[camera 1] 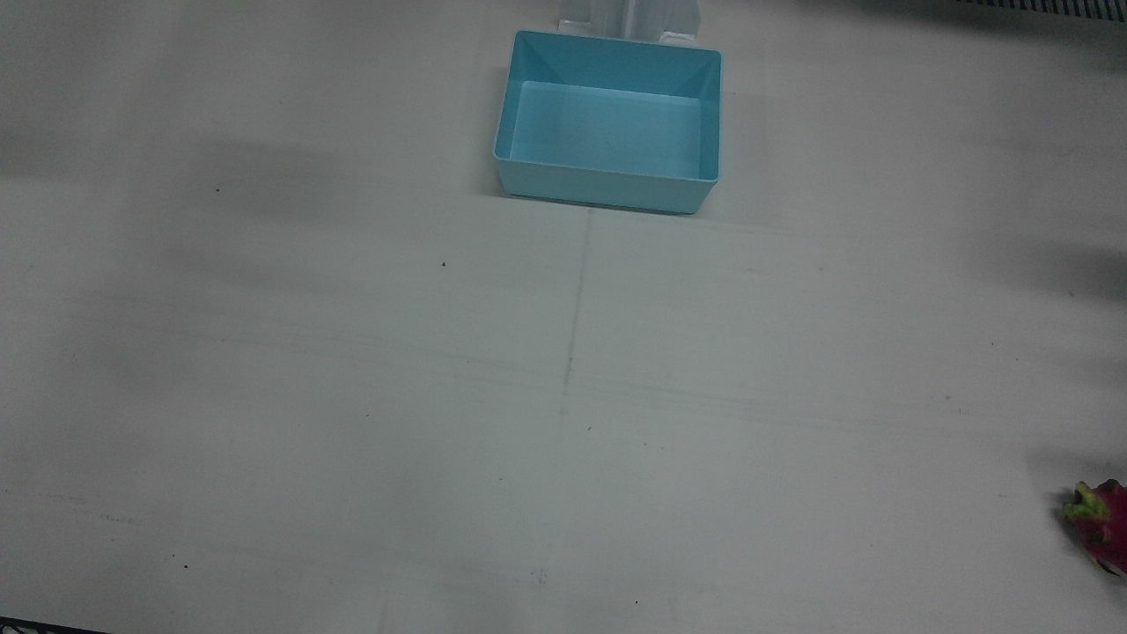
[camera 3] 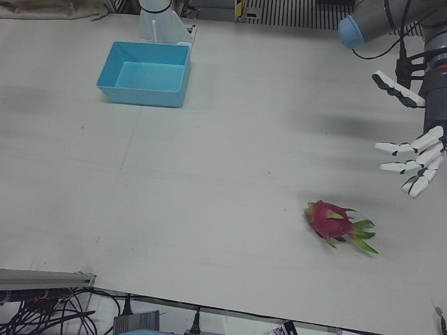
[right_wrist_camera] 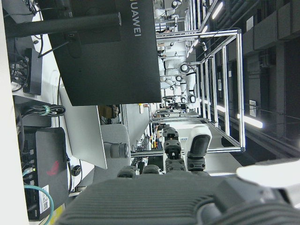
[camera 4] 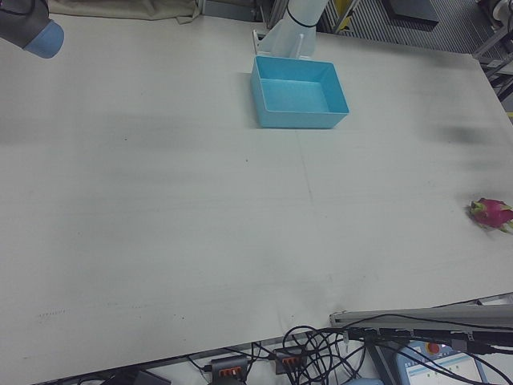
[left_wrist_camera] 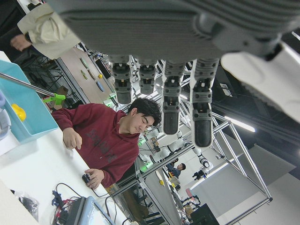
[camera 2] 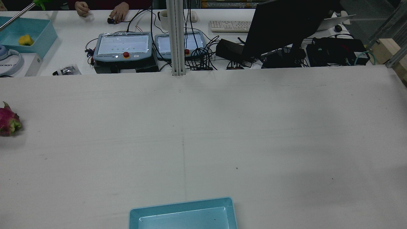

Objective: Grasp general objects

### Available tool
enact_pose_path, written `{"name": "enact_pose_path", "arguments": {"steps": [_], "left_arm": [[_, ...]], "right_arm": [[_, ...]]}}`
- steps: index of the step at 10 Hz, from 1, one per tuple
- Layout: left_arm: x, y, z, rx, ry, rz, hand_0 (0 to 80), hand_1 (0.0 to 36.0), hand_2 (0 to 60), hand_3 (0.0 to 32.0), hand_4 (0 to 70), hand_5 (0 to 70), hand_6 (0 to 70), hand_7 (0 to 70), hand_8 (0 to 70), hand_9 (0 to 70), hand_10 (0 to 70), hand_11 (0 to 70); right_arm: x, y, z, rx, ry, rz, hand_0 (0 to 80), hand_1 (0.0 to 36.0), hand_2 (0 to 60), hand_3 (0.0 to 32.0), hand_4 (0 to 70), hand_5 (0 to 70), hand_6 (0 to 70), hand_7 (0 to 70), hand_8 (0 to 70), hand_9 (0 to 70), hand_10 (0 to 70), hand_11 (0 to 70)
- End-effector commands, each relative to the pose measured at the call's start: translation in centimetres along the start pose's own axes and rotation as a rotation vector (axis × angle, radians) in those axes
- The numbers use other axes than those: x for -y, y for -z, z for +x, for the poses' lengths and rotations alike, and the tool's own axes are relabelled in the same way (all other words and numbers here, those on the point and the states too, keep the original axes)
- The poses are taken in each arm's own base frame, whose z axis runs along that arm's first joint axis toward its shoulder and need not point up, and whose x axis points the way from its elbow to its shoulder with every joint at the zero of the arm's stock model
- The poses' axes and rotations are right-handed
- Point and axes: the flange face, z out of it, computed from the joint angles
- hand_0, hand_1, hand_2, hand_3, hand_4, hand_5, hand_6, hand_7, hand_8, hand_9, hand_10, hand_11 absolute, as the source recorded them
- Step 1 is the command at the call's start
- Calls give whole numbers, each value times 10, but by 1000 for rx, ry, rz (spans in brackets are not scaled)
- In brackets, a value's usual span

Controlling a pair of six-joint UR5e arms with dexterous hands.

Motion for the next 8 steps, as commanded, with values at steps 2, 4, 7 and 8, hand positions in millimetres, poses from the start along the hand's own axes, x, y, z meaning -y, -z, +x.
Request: {"name": "enact_pose_path", "arguments": {"steps": [2, 4, 7, 8], "left_arm": [[37, 24, -27, 13, -126, 17, 417, 0, 0, 0, 376, 325, 350, 298, 121, 107, 99, 139], [59, 80, -41, -73, -212, -37, 418, 0, 0, 0, 380, 330, 352, 298, 119, 103, 92, 129], [61, 93, -51, -131, -285, -22, 432, 17, 0, 0, 35, 61, 140, 239, 33, 33, 46, 71], [58, 83, -53, -110, -304, -13, 454, 34, 0, 0, 1, 41, 126, 227, 37, 31, 29, 49]], "right_arm": [[0, 0, 0, 0, 0, 0, 0, 0, 0, 0, 0, 0, 0, 0, 0, 0, 0, 0], [-1, -1, 0, 0, 0, -1, 0, 0, 0, 0, 0, 0, 0, 0, 0, 0, 0, 0], [-1, -1, 0, 0, 0, -1, 0, 0, 0, 0, 0, 0, 0, 0, 0, 0, 0, 0], [-1, -1, 0, 0, 0, -1, 0, 0, 0, 0, 0, 0, 0, 0, 0, 0, 0, 0]]}}
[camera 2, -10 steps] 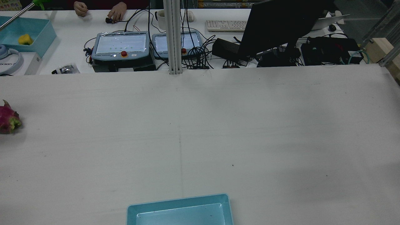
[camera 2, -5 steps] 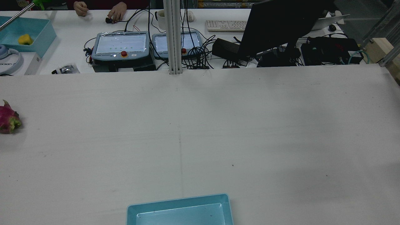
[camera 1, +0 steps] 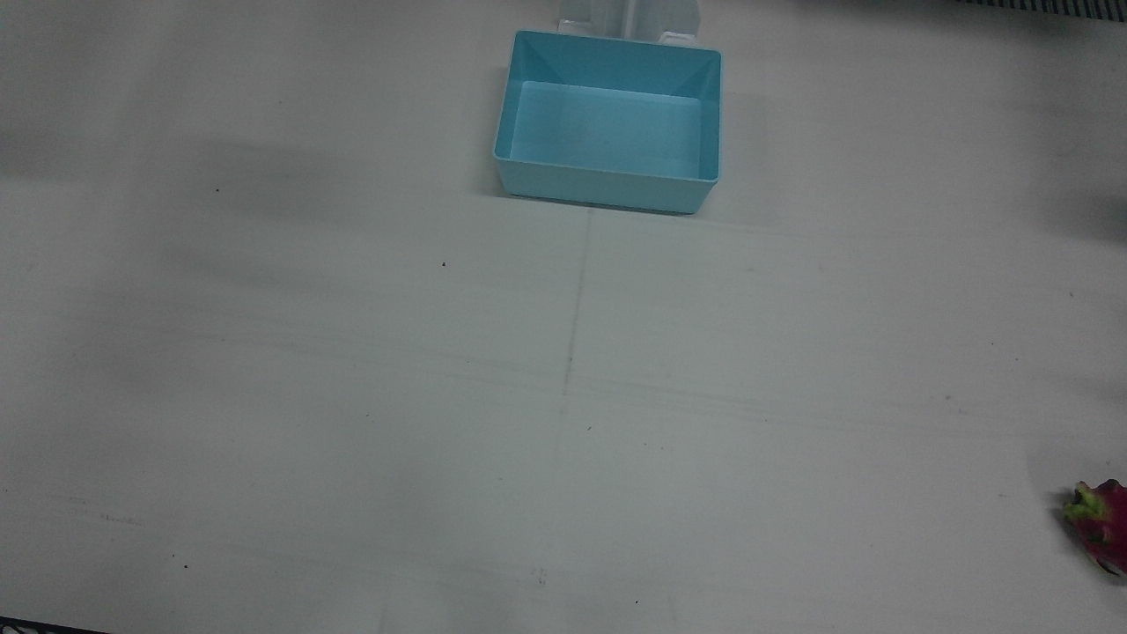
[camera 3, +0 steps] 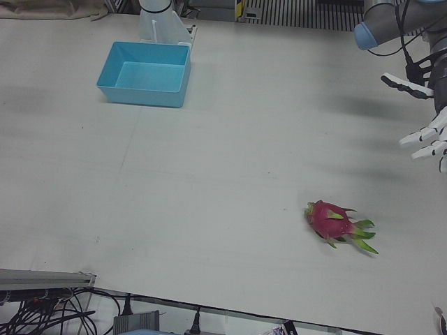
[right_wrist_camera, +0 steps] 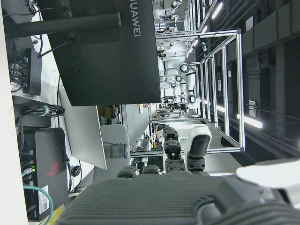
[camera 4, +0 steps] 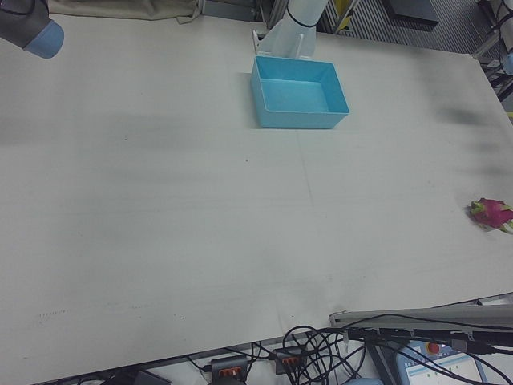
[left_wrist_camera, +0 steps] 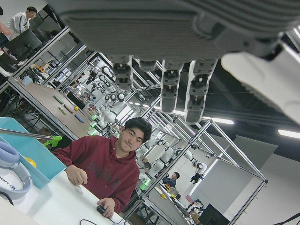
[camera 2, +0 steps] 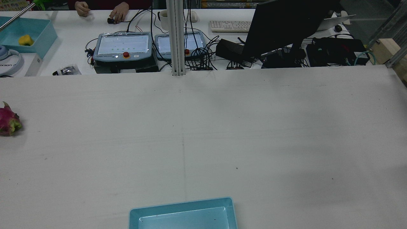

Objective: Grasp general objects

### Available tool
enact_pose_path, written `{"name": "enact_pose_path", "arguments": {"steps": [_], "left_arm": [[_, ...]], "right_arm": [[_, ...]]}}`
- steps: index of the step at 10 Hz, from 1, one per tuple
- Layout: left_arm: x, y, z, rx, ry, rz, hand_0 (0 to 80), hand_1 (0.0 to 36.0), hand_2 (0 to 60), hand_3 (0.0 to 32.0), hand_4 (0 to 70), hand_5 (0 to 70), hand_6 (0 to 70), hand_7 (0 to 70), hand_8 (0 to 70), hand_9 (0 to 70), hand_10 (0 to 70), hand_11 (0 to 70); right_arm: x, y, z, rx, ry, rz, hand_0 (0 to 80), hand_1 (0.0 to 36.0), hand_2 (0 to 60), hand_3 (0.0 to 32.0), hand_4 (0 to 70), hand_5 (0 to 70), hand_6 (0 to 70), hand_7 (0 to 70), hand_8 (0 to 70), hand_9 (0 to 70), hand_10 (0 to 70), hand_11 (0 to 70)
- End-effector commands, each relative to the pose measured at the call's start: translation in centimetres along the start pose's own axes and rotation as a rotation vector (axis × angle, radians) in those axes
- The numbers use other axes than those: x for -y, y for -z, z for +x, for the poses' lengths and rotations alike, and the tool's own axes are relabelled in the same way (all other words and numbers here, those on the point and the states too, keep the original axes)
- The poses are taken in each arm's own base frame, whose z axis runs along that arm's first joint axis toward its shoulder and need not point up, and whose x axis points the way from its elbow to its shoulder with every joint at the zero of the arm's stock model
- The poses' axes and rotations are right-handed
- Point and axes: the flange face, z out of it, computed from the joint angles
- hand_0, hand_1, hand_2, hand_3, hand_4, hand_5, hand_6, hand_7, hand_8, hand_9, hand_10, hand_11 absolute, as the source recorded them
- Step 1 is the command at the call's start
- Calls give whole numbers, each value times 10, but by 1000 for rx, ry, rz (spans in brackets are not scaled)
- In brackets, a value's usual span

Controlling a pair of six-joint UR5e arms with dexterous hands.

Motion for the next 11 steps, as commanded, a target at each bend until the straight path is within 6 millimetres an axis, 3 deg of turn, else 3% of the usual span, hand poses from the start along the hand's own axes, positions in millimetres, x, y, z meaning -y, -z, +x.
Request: {"name": "enact_pose_path", "arguments": {"steps": [1, 2, 3, 4, 6, 8, 9, 10, 11], "left_arm": [[-33, -58, -18, 99, -46, -3, 463, 46, 0, 2, 1, 45, 105, 201, 35, 26, 0, 1], [-87, -115, -44, 203, -33, -48, 475, 59, 0, 2, 41, 80, 115, 203, 33, 26, 0, 0], [-117, -138, -71, 252, -21, -92, 483, 64, 0, 0, 119, 133, 165, 226, 54, 31, 0, 0], [-114, -141, -76, 227, -43, -70, 491, 73, 0, 0, 152, 166, 183, 227, 58, 31, 0, 0], [-107, -137, -76, 213, -86, -51, 484, 74, 0, 0, 35, 56, 73, 142, 14, 14, 0, 0], [-102, -135, -77, 205, -247, -36, 487, 82, 0, 0, 3, 53, 57, 149, 9, 15, 0, 0], [-92, -125, -80, 180, -301, -12, 492, 100, 0, 36, 0, 43, 32, 134, 3, 12, 0, 0], [-83, -111, -83, 158, -321, -8, 507, 126, 0, 32, 0, 39, 12, 124, 2, 10, 0, 0], [-83, -108, -87, 156, -355, -9, 509, 145, 0, 64, 0, 21, 0, 107, 0, 7, 0, 0]], "right_arm": [[0, 0, 0, 0, 0, -1, 0, 0, 0, 0, 0, 0, 0, 0, 0, 0, 0, 0], [0, 0, 0, 0, 0, -1, 0, 0, 0, 0, 0, 0, 0, 0, 0, 0, 0, 0], [0, 0, 0, 0, 0, -1, 0, 0, 0, 0, 0, 0, 0, 0, 0, 0, 0, 0], [0, 0, 0, 0, 0, -1, 0, 0, 0, 0, 0, 0, 0, 0, 0, 0, 0, 0], [0, 0, 0, 0, 0, -1, 0, 0, 0, 0, 0, 0, 0, 0, 0, 0, 0, 0], [0, 0, 0, 0, 0, -1, 0, 0, 0, 0, 0, 0, 0, 0, 0, 0, 0, 0], [0, 0, 0, 0, 0, -1, 0, 0, 0, 0, 0, 0, 0, 0, 0, 0, 0, 0], [0, 0, 0, 0, 0, -1, 0, 0, 0, 0, 0, 0, 0, 0, 0, 0, 0, 0], [0, 0, 0, 0, 0, -1, 0, 0, 0, 0, 0, 0, 0, 0, 0, 0, 0, 0]]}}
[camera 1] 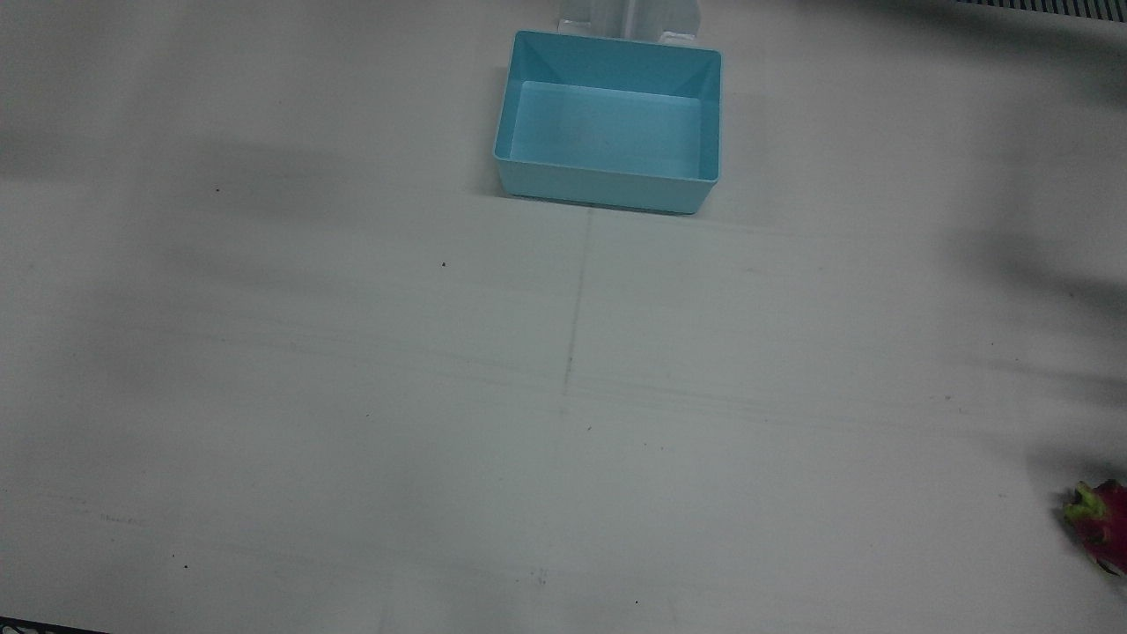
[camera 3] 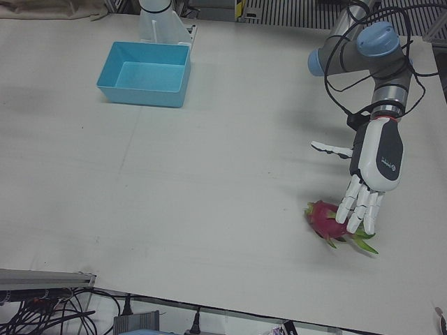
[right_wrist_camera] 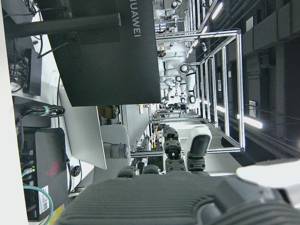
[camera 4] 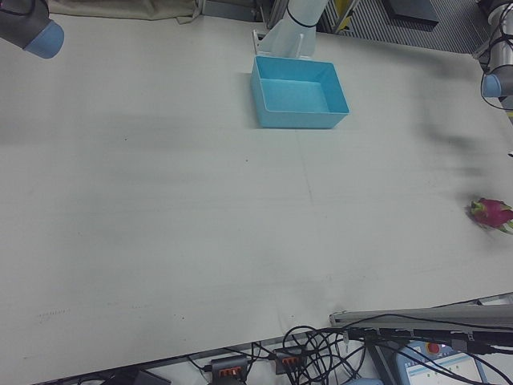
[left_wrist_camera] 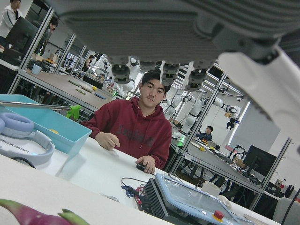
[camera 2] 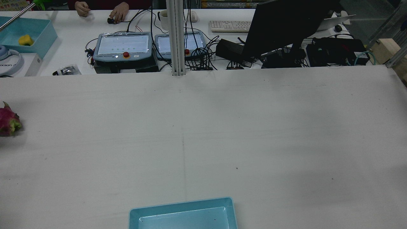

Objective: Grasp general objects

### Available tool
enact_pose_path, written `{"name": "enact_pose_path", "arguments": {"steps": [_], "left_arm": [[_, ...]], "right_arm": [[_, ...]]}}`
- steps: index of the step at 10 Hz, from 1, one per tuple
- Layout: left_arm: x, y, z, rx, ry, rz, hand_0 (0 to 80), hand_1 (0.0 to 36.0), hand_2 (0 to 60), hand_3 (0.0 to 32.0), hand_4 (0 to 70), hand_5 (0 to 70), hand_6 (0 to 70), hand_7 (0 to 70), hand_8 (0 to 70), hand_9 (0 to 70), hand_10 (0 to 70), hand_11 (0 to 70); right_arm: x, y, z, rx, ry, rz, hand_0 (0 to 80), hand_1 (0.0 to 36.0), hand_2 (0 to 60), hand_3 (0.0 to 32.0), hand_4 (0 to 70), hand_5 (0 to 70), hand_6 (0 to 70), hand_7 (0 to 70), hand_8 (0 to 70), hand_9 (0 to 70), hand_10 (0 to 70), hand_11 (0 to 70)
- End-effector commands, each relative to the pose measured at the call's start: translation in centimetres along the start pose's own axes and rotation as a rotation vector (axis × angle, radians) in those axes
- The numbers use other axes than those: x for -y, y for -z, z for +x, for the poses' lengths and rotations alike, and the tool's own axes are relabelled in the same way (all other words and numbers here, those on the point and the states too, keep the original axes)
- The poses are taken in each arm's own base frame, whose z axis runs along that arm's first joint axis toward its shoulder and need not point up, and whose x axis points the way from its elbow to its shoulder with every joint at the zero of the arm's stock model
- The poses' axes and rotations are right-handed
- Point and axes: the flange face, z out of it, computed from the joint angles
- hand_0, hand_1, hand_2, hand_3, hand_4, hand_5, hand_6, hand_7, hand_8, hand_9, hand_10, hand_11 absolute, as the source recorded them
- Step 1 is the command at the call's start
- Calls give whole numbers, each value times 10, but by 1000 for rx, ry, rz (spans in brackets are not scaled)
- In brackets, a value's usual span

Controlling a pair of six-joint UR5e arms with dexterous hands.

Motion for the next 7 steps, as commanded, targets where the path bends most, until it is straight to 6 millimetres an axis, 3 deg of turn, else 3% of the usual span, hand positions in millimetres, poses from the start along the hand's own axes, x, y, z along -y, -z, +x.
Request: {"name": "enact_pose_path", "arguments": {"steps": [1, 2, 3, 4, 7], "left_arm": [[0, 14, -26, -17, -120, 3, 500, 151, 0, 108, 0, 1, 0, 84, 0, 2, 0, 0], [-6, 13, -46, -15, -122, 7, 499, 157, 0, 176, 0, 0, 0, 60, 0, 0, 0, 0], [-19, 12, -56, -16, -121, 20, 507, 167, 0, 224, 0, 0, 0, 57, 0, 0, 0, 0], [-34, 11, -70, -4, -120, 20, 504, 161, 0, 240, 0, 0, 0, 49, 0, 0, 0, 0], [-73, -6, -96, 31, -124, 30, 504, 155, 0, 172, 0, 0, 0, 69, 0, 0, 0, 0]], "right_arm": [[1, 0, 0, 0, -1, 1, 0, 0, 0, 0, 0, 0, 0, 0, 0, 0, 0, 0], [0, 0, 0, 2, 0, 0, 0, 0, 0, 0, 0, 0, 0, 0, 0, 0, 0, 0], [1, 1, 0, 0, 0, 1, 0, 0, 0, 0, 0, 0, 0, 0, 0, 0, 0, 0], [0, 0, 0, 0, 0, 0, 0, 0, 0, 0, 0, 0, 0, 0, 0, 0, 0, 0], [0, 0, 0, 0, 0, 0, 0, 0, 0, 0, 0, 0, 0, 0, 0, 0, 0, 0]]}}
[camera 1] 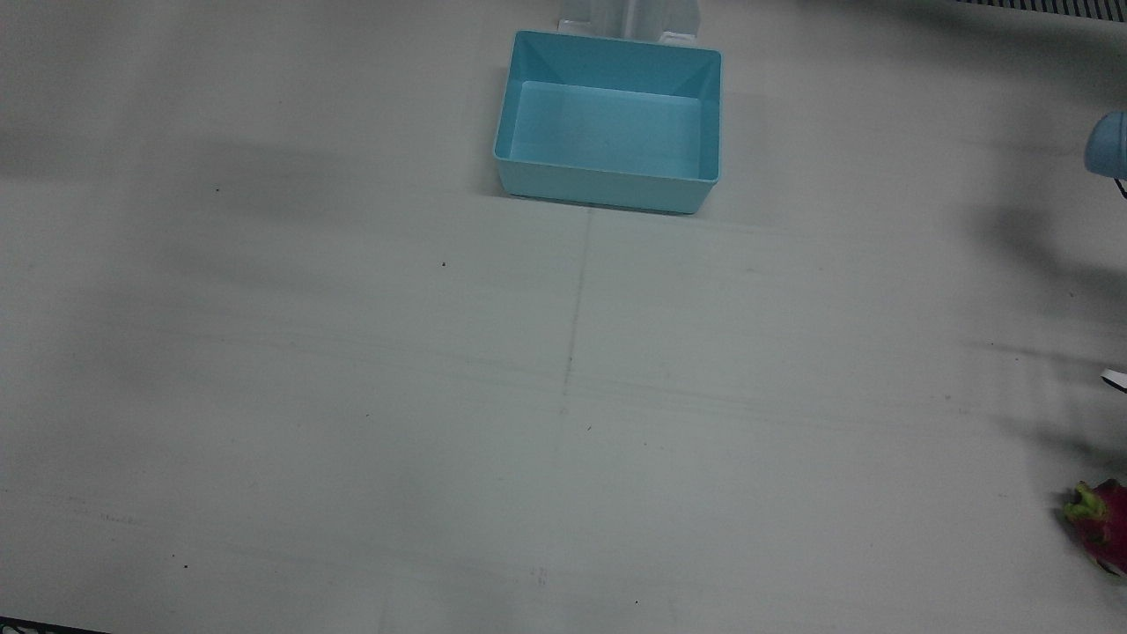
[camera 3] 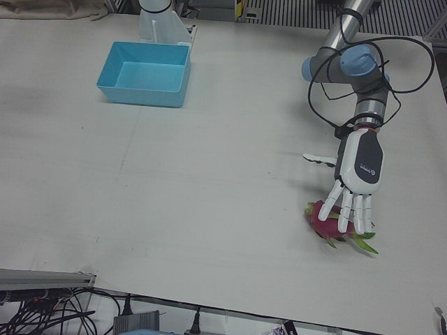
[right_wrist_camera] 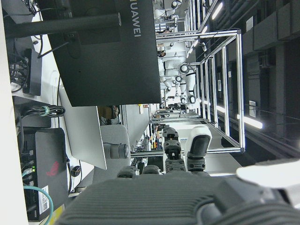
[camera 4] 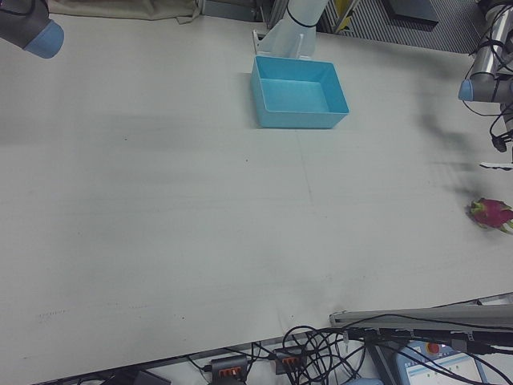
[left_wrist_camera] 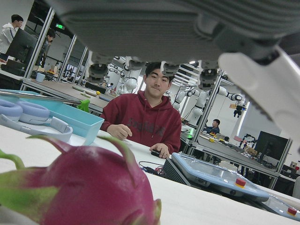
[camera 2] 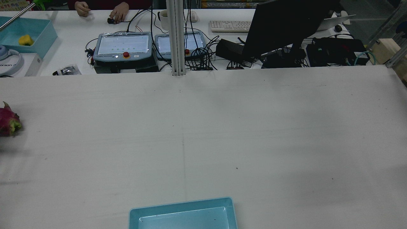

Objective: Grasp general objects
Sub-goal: 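Lower the left hand down beside the pink dragon fruit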

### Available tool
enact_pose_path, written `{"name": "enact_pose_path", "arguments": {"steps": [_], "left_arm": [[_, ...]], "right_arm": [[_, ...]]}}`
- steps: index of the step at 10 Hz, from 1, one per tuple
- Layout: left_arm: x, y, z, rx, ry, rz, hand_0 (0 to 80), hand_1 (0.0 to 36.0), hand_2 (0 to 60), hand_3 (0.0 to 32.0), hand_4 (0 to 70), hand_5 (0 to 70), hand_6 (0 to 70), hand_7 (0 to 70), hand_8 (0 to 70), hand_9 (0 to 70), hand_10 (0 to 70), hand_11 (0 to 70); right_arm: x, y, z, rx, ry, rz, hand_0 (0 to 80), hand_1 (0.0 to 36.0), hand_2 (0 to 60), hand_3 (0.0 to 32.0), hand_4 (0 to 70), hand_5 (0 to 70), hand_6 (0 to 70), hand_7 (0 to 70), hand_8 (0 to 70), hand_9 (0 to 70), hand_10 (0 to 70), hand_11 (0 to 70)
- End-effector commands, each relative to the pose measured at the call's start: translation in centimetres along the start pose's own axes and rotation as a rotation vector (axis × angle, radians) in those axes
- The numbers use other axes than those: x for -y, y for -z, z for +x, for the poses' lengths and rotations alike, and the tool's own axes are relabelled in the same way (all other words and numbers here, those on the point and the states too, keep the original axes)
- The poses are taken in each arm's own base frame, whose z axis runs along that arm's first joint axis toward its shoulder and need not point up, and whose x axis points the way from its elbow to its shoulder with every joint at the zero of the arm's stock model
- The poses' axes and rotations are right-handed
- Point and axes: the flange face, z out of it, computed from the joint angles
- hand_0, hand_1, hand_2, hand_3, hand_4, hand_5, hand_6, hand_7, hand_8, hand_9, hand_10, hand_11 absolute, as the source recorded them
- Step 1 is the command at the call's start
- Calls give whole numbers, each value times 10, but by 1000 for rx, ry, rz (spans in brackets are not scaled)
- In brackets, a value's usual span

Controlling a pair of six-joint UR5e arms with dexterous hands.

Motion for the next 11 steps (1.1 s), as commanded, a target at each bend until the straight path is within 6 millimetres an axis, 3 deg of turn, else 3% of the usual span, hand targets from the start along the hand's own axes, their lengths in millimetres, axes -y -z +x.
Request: {"name": "enact_pose_path", "arguments": {"steps": [1, 2, 4, 5, 7, 8, 9, 11], "left_arm": [[-36, -18, -26, 39, -11, 8, 501, 166, 0, 180, 0, 0, 0, 69, 2, 0, 0, 0], [-36, -29, -37, 59, -19, 22, 505, 174, 0, 236, 0, 0, 0, 60, 1, 0, 0, 0], [-45, -43, -34, 85, -34, 31, 498, 165, 0, 274, 0, 0, 0, 40, 0, 0, 0, 0], [-42, -42, -38, 90, -38, 36, 500, 171, 0, 232, 0, 0, 0, 43, 0, 0, 0, 0], [-37, -39, -47, 99, -49, 57, 529, 209, 7, 204, 0, 3, 0, 42, 0, 0, 0, 0], [-34, -38, -48, 97, -57, 73, 527, 210, 23, 160, 0, 10, 0, 47, 0, 0, 0, 0], [-33, -38, -46, 93, -86, 93, 522, 208, 31, 136, 0, 9, 0, 43, 0, 0, 0, 0], [-32, -37, -47, 96, -102, 93, 543, 245, 94, 80, 0, 3, 0, 43, 6, 0, 0, 0]], "right_arm": [[0, 0, 0, 0, 0, 0, 0, 0, 0, 0, 0, 0, 0, 0, 0, 0, 0, 0], [0, 0, 0, 0, 0, 0, 0, 0, 0, 0, 0, 0, 0, 0, 0, 0, 0, 0], [1, 1, 0, 0, 0, 1, 0, 0, 0, 0, 0, 0, 0, 0, 0, 0, 0, 0], [0, 0, 0, 0, 0, 0, 0, 0, 0, 0, 0, 0, 0, 0, 0, 0, 0, 0], [0, 0, 0, 0, 0, 0, 0, 0, 0, 0, 0, 0, 0, 0, 0, 0, 0, 0], [0, 0, 0, 0, 0, 0, 0, 0, 0, 0, 0, 0, 0, 0, 0, 0, 0, 0], [0, 0, 0, 0, 0, 0, 0, 0, 0, 0, 0, 0, 0, 0, 0, 0, 0, 0], [0, 0, 0, 0, 0, 0, 0, 0, 0, 0, 0, 0, 0, 0, 0, 0, 0, 0]]}}
